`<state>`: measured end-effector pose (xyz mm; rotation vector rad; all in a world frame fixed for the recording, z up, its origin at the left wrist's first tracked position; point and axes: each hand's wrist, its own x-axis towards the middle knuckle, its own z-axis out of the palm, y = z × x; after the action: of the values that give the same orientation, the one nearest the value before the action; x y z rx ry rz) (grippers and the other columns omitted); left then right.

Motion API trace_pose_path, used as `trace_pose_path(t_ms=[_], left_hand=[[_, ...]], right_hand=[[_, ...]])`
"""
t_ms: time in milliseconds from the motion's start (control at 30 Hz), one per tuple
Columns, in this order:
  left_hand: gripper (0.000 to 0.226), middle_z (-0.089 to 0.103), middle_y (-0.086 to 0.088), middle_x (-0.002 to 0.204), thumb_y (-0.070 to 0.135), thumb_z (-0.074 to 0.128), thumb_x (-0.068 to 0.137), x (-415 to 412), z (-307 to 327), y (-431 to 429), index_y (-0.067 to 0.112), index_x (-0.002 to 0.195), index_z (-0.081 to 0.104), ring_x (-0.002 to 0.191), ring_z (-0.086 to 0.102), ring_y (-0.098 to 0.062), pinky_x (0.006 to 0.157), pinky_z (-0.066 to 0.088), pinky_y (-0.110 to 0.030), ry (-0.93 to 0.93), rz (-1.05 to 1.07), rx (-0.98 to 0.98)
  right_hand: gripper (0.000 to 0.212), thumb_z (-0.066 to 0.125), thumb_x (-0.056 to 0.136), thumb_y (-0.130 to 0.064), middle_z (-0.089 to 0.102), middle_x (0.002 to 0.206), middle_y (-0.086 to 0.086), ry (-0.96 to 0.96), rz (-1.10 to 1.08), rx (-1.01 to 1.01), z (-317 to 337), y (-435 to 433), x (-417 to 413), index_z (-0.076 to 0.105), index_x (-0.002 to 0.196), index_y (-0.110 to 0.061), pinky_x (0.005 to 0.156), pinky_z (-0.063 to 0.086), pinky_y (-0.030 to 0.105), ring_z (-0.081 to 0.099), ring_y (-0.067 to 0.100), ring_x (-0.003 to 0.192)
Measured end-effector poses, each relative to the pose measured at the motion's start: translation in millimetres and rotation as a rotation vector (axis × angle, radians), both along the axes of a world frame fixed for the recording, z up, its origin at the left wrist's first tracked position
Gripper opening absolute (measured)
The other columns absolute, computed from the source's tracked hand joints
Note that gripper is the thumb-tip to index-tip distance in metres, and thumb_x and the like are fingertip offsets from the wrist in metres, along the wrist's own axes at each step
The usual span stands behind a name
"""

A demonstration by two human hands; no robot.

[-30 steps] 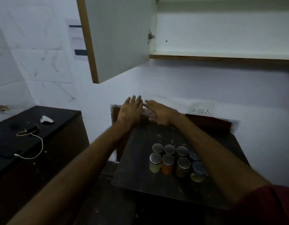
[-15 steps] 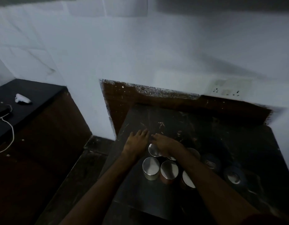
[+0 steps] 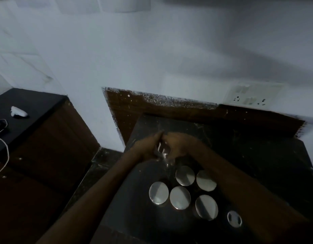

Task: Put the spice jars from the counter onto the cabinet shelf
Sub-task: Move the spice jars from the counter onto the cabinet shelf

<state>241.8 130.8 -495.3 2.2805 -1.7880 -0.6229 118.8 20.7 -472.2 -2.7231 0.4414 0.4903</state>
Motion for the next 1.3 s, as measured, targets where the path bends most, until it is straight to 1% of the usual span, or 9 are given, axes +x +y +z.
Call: trace_pose_path(t_ms=[167, 300, 367, 467, 633, 867, 1000, 1133, 1300], left_hand=[[0.119, 0.048, -0.003, 0.141, 0.008, 0.088, 0.066, 12.3, 134.6, -5.8, 0.019, 0.155, 0.01, 0.12, 0.055, -0.015, 0.092, 0.047, -0.014, 0.328, -0.039, -0.327], [0.12, 0.06, 0.006, 0.128, 0.014, 0.092, 0.057, -3.2, 241.3, 2.8, 0.033, 0.151, 0.02, 0.116, 0.061, -0.013, 0.089, 0.056, -0.027, 0.521, -0.131, -0.542], [0.106, 0.068, 0.014, 0.114, 0.026, 0.092, 0.052, -11.4, 276.1, 2.1, 0.047, 0.139, 0.034, 0.11, 0.065, -0.009, 0.082, 0.056, -0.02, 0.607, -0.163, -0.644], [0.092, 0.067, 0.012, 0.117, 0.033, 0.093, 0.055, -27.5, 325.6, -1.0, 0.044, 0.133, 0.045, 0.109, 0.063, -0.003, 0.078, 0.054, -0.014, 0.634, -0.175, -0.793], [0.082, 0.067, 0.001, 0.12, 0.031, 0.09, 0.056, -31.8, 389.8, -29.9, 0.018, 0.126, 0.05, 0.106, 0.068, -0.013, 0.088, 0.057, -0.034, 0.788, -0.094, -0.932], [0.053, 0.066, -0.008, 0.127, 0.016, 0.08, 0.075, 1.0, 430.6, -85.1, 0.012, 0.125, 0.062, 0.123, 0.059, -0.024, 0.101, 0.051, -0.04, 1.116, -0.3, -0.871], [0.051, 0.067, -0.002, 0.127, 0.02, 0.07, 0.08, 12.3, 430.7, -128.1, 0.019, 0.129, 0.059, 0.123, 0.059, -0.018, 0.103, 0.045, -0.04, 0.928, -0.22, -0.814], [0.033, 0.063, 0.001, 0.13, 0.012, 0.062, 0.093, 27.8, 426.2, -169.0, 0.027, 0.123, 0.06, 0.117, 0.06, -0.019, 0.095, 0.049, -0.036, 0.627, -0.134, -0.814], [0.062, 0.055, -0.005, 0.136, 0.01, 0.072, 0.085, 39.6, 423.1, -204.9, 0.02, 0.139, 0.044, 0.112, 0.061, -0.023, 0.09, 0.056, -0.035, 0.392, -0.042, -0.775]], right_hand=[[0.075, 0.077, 0.064, -0.059, 0.064, 0.115, -0.004, -0.23, -0.013, -0.162, 157.9, -12.1, -11.2, 0.049, 0.129, -0.033, 0.082, 0.051, 0.032, 0.062, 0.018, 0.099], [0.067, 0.073, 0.065, -0.063, 0.058, 0.097, -0.012, -0.286, -0.029, -0.358, 293.8, 9.9, -35.5, 0.053, 0.12, -0.031, 0.064, 0.044, 0.023, 0.056, 0.011, 0.086], [0.059, 0.073, 0.067, -0.064, 0.055, 0.087, -0.017, -0.335, -0.056, -0.416, 342.5, 19.7, -44.1, 0.057, 0.113, -0.03, 0.06, 0.038, 0.022, 0.057, 0.01, 0.084], [0.072, 0.07, 0.064, -0.072, 0.054, 0.086, -0.016, -0.376, -0.168, -0.482, 407.0, 30.5, -59.5, 0.056, 0.122, -0.033, 0.069, 0.044, 0.028, 0.057, 0.011, 0.087], [0.077, 0.053, 0.076, -0.077, 0.06, 0.088, -0.016, -0.502, -0.249, -0.409, 475.8, 11.2, -75.6, 0.039, 0.14, -0.038, 0.074, 0.047, 0.029, 0.068, 0.009, 0.083], [0.049, 0.07, 0.088, -0.016, 0.06, 0.128, 0.011, -0.751, -0.181, 0.133, 496.9, -70.9, -90.9, 0.052, 0.132, -0.027, 0.102, 0.051, 0.045, 0.06, 0.027, 0.116], [0.053, 0.073, 0.084, -0.011, 0.053, 0.13, 0.01, -0.768, -0.141, 0.286, 475.8, -123.5, -74.2, 0.049, 0.128, -0.029, 0.095, 0.056, 0.042, 0.059, 0.029, 0.115], [0.05, 0.08, 0.076, -0.041, 0.06, 0.113, -0.002, -0.879, -0.256, -0.046, 451.1, -165.4, -47.4, 0.055, 0.118, -0.035, 0.081, 0.057, 0.028, 0.061, 0.016, 0.096], [0.069, 0.067, 0.07, -0.071, 0.049, 0.111, 0.006, -0.981, -0.431, -0.416, 419.6, -187.4, 7.9, 0.042, 0.115, -0.025, 0.075, 0.05, 0.033, 0.061, 0.025, 0.091]])
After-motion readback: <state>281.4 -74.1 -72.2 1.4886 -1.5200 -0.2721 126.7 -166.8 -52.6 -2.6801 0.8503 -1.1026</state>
